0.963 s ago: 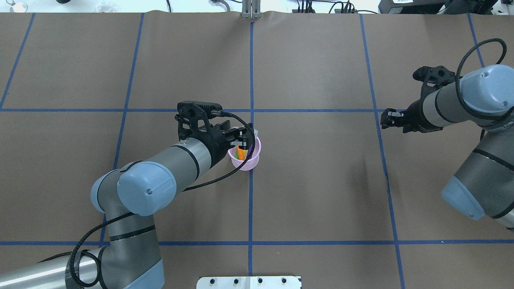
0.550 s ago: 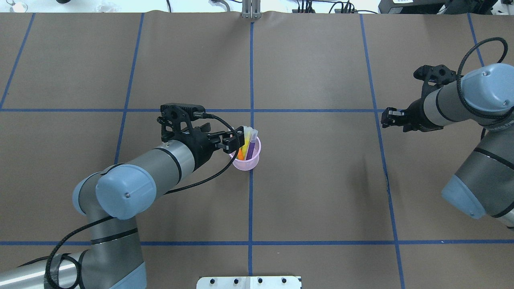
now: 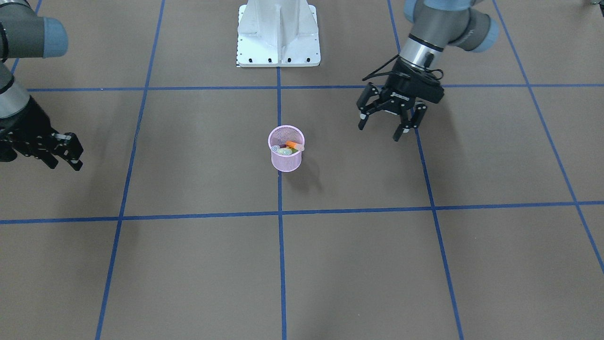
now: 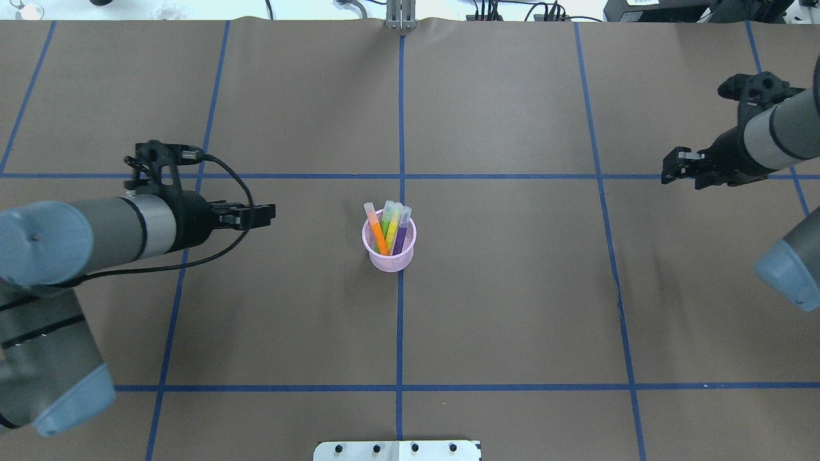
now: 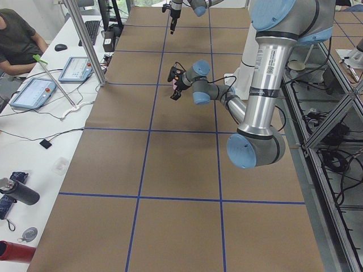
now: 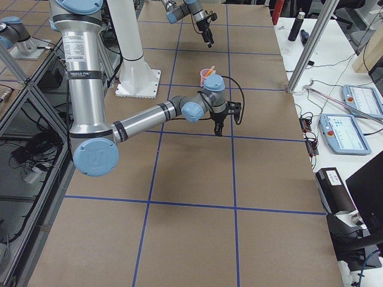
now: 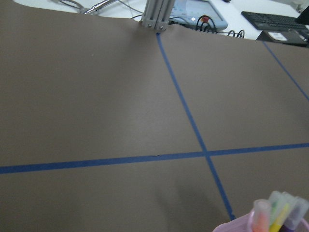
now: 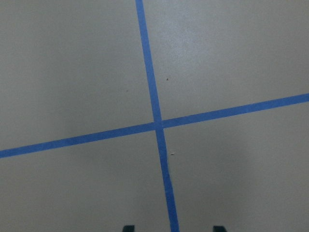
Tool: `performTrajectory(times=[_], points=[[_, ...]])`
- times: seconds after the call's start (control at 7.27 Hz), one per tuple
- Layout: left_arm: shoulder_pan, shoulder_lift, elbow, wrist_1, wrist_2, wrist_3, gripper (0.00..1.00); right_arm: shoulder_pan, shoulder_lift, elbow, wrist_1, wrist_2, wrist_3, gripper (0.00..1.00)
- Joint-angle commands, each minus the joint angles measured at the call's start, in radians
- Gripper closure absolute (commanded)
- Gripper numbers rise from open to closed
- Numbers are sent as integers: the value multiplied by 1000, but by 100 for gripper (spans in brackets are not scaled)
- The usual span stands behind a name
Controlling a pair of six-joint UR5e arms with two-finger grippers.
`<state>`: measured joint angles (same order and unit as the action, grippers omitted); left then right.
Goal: Collect pens into pen holder
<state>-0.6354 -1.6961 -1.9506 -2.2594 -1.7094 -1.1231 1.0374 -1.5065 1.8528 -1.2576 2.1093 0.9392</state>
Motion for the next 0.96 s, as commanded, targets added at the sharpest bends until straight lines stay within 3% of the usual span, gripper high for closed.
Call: performTrajectory(times=[0.0, 0.14, 0.41, 0.69, 0.83], points=[[-325, 134, 24, 14, -449, 206, 2, 227, -21, -111, -2, 177, -274, 37], [-451, 188, 59, 17, -540, 362, 2, 325, -21, -209, 0, 249, -427, 36], [-561, 225, 206, 67, -562, 603, 2, 467, -38, -340, -2, 305, -700, 36], [-654, 204, 238, 370, -520, 960, 2, 532, -84, -339, -16, 296, -810, 36], [-688, 149, 248, 491, -524, 1001, 1, 512, -80, -336, -79, 282, -812, 36]])
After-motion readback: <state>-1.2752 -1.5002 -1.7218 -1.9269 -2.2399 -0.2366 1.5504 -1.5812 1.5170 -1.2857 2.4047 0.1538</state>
